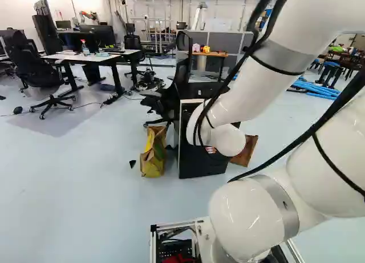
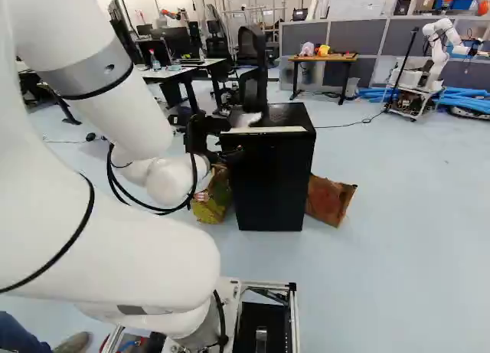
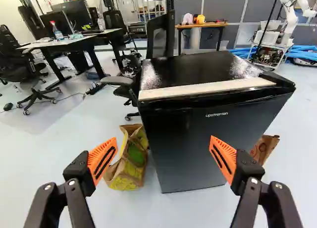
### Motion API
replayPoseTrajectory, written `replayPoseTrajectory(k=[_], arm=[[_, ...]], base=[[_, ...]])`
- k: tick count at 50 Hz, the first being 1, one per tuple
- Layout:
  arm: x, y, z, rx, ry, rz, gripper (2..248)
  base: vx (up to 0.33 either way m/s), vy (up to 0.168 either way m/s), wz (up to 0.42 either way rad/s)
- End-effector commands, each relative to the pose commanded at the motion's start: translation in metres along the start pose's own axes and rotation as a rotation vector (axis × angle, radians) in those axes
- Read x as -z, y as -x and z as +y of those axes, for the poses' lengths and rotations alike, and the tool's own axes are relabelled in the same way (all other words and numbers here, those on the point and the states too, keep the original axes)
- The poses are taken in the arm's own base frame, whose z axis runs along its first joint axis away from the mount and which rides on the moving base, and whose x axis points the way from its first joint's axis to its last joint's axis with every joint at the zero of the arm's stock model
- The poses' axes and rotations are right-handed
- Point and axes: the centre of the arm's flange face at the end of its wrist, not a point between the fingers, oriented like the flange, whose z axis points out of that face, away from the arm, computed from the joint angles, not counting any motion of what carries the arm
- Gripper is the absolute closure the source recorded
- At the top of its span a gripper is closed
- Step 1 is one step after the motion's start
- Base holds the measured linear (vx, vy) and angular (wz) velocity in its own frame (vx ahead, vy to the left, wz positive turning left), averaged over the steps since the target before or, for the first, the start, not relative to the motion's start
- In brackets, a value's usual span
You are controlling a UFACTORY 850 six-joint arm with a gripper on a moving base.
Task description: Grab a drink from the fridge
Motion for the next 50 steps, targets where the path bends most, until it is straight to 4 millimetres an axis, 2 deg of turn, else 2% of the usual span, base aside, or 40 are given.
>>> replayPoseTrajectory(k=[10, 23, 50], arm=[[0.004, 0.001, -0.009, -0.003, -0.020, 0.013, 3], [0.008, 0.001, -0.007, -0.021, 0.000, 0.042, 3], [-0.010, -0.007, -0.031, -0.041, -0.012, 0.028, 3]], base=[[0.000, 0.000, 0.000], [0.000, 0.000, 0.000], [0.000, 0.000, 0.000]])
